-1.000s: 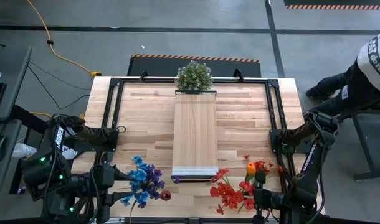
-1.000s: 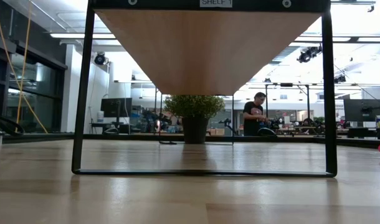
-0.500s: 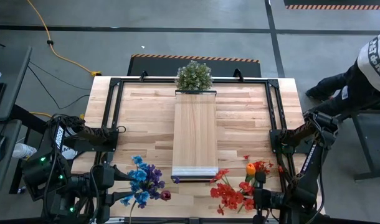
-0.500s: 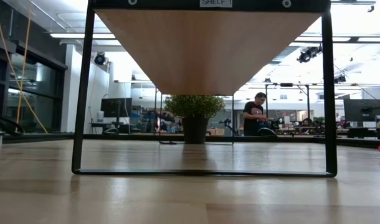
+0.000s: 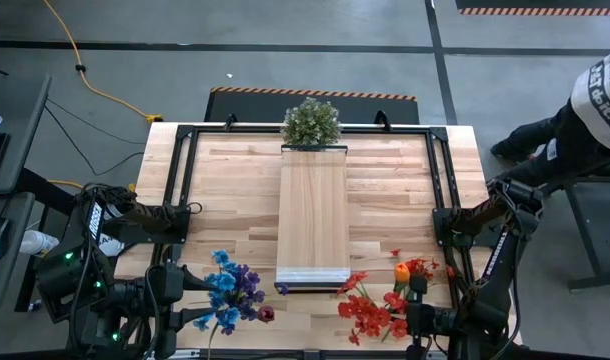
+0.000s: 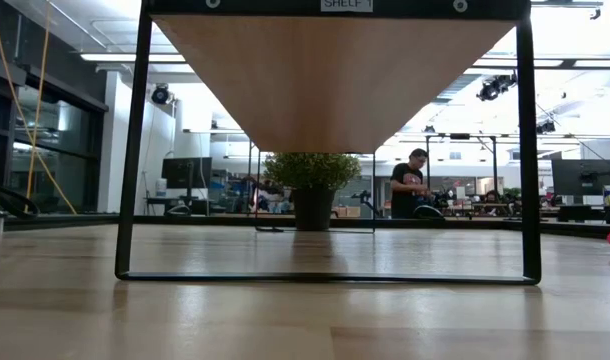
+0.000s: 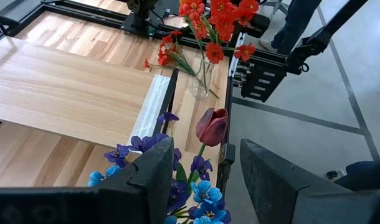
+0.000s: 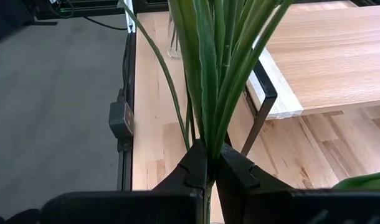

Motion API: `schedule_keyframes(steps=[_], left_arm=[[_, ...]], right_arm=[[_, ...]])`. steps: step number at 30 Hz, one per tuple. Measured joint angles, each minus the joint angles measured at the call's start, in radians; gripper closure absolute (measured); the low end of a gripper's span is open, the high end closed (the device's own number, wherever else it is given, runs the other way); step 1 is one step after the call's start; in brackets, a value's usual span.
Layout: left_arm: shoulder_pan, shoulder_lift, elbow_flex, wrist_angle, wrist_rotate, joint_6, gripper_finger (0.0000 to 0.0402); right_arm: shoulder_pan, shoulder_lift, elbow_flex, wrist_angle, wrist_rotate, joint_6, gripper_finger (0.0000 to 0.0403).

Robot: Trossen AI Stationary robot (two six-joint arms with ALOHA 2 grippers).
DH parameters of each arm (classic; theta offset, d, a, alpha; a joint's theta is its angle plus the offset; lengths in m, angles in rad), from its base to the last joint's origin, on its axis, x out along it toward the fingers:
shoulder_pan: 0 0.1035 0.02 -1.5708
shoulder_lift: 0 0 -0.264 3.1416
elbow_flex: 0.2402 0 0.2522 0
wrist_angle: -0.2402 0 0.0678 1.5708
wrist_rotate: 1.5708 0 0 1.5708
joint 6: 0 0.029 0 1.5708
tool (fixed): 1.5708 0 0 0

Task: Pick and place flowers into a vace then onto a shelf
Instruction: Put the top red flowers into the right transparent vase

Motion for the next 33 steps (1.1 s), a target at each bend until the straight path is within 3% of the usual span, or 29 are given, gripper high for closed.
schedule_keyframes(steps=[19, 29, 33], left_arm=[[0.0, 0.0, 0.0, 0.0, 0.0, -0.001, 0.0186], [0.0, 0.0, 0.0, 0.0, 0.0, -0.002, 0.0186], [0.0, 0.0, 0.0, 0.0, 0.0, -0.002, 0.0186]], right_arm=[[-0.014, 0.0, 0.0, 0.003, -0.013, 0.012, 0.0386], [-0.032, 0.0, 0.0, 0.005, -0.006, 0.008, 0.0277], [-0.031, 0.0, 0.0, 0.006, -0.019, 0.009, 0.0251]])
